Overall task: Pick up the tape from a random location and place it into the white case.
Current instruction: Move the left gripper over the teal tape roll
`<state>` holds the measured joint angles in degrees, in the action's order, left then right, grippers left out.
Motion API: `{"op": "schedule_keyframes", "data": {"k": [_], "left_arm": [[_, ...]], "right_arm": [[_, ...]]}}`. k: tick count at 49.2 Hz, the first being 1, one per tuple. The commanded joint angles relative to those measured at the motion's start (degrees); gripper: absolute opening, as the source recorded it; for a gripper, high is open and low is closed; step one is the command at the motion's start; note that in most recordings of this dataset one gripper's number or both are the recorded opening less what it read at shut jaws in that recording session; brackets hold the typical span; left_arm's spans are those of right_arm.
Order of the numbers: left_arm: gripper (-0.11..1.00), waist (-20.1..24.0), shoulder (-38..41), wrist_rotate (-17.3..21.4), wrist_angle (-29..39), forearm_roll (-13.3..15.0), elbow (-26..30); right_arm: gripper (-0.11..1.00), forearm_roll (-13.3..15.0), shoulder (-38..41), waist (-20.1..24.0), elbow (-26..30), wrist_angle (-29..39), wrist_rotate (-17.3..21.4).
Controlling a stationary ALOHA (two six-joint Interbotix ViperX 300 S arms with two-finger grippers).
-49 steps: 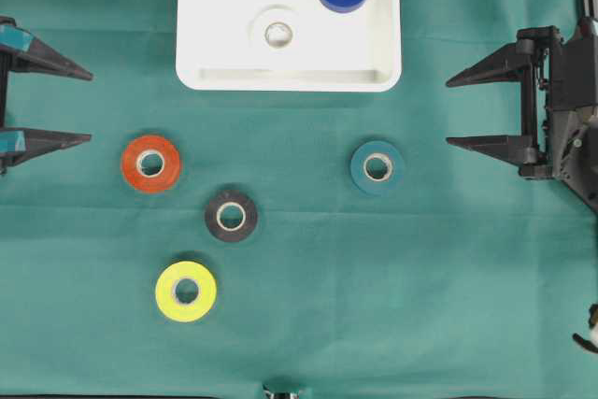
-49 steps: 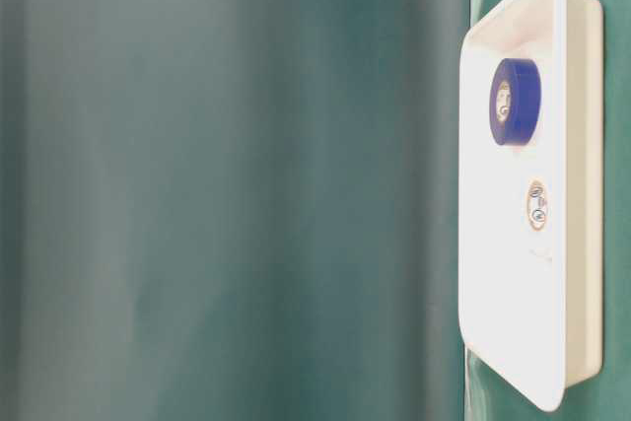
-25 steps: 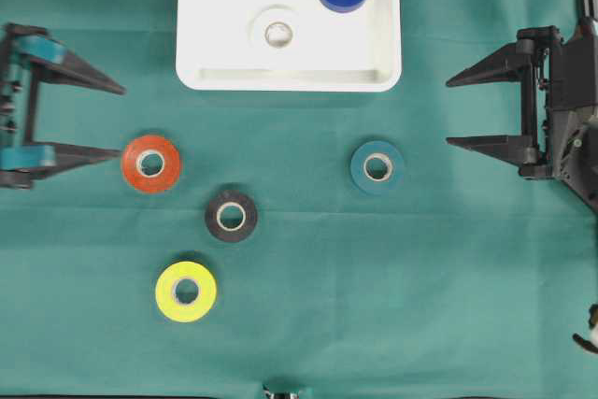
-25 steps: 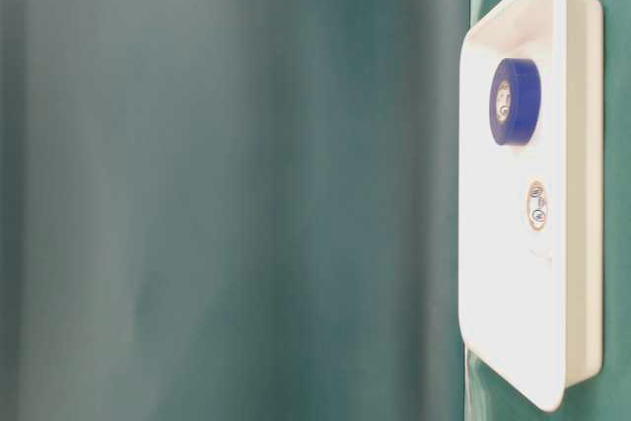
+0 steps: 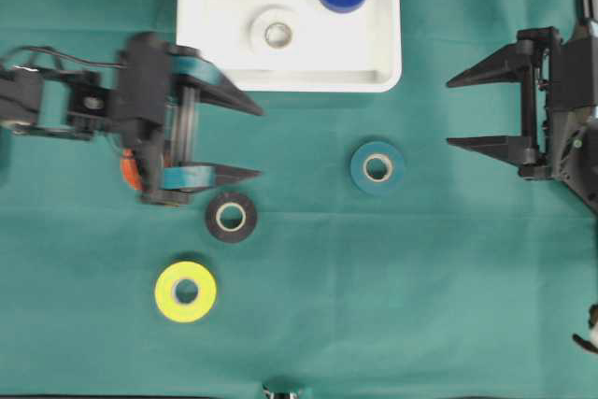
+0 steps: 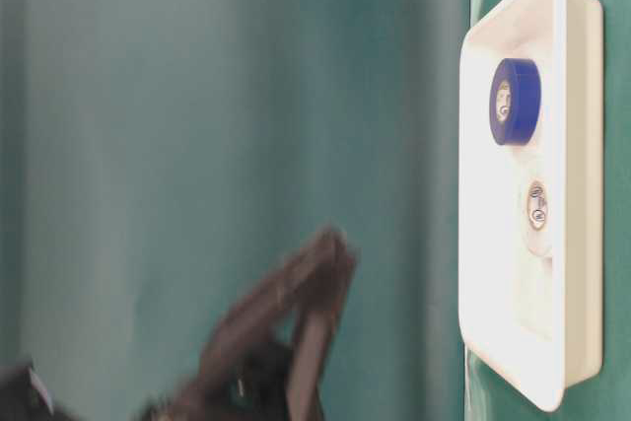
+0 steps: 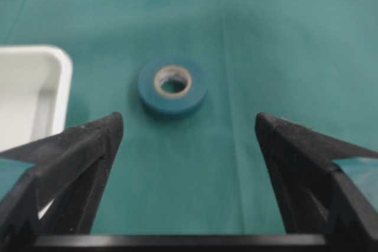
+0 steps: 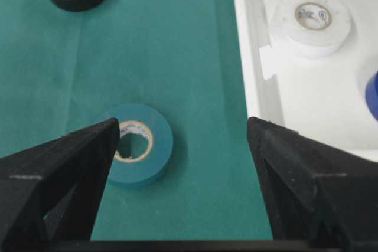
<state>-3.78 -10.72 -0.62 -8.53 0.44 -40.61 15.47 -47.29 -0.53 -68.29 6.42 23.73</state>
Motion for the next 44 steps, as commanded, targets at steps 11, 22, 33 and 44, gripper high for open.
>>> {"op": "schedule_keyframes", "data": {"k": [11, 22, 33, 44], "left_arm": [[0.94, -0.2, 9.5, 0.2, 5.9, 0.1, 15.8], [0.94, -0.4, 15.8, 0.4, 9.2, 0.1, 25.3], [0.94, -0.9, 20.4, 0.7, 13.3, 0.0, 32.7], [0.94, -0.9, 22.2, 0.7, 14.9, -0.1, 35.5]], "right_arm": [[0.83, 0.3, 0.2, -0.1, 1.1, -0.1, -0.4], [0.83, 0.4, 0.2, -0.2, 1.1, -0.1, -0.4], [0.83, 0.4, 0.2, -0.3, 1.0, -0.1, -0.4], [0.83, 0.4, 0.2, -0.5, 1.1, -0.1, -0.4]]}}
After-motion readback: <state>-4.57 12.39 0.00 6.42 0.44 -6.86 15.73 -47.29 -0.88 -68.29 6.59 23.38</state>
